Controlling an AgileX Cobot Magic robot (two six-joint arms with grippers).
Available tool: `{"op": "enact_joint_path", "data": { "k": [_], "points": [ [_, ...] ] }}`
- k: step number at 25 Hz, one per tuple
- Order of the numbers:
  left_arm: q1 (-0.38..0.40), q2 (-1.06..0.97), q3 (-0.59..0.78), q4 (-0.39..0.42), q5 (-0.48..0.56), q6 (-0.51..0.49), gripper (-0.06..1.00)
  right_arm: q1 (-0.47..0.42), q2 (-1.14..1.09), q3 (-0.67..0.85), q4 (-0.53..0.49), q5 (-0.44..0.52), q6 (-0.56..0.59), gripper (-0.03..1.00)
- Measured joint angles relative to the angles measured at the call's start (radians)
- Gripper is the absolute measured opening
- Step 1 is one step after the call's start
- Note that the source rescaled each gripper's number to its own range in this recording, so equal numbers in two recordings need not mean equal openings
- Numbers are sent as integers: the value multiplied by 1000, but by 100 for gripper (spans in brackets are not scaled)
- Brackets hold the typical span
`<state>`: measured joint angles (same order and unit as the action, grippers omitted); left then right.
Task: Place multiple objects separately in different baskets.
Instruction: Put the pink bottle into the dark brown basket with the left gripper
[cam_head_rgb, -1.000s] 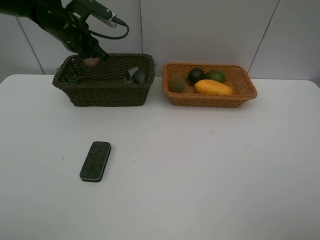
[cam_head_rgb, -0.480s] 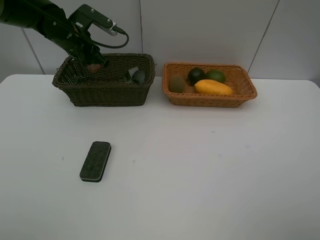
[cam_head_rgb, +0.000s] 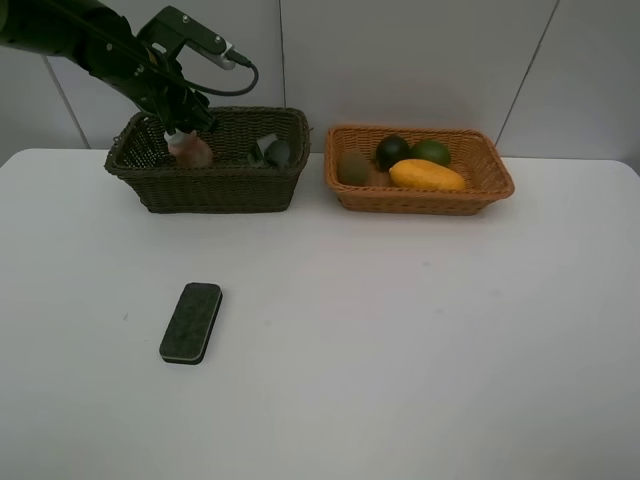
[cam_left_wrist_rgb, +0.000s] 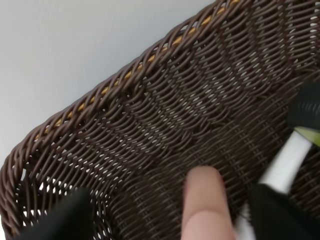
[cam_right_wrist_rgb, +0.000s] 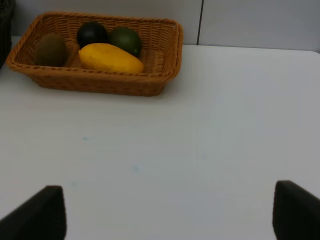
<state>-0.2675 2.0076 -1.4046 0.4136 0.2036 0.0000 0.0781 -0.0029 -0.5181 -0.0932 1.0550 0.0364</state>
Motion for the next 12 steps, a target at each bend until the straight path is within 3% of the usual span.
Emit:
{"op": "enact_joint_path", "data": {
  "k": [2, 4, 12],
  "points": [
    [0, 0, 0, 0, 1, 0, 96, 0, 0, 0, 0, 0, 0, 100],
    [0, 0, 0, -1, 6, 0, 99, 0, 0, 0, 0, 0, 0, 100],
    [0, 0, 0, -3, 16, 0, 100, 0, 0, 0, 0, 0, 0, 100]
  ]
}}
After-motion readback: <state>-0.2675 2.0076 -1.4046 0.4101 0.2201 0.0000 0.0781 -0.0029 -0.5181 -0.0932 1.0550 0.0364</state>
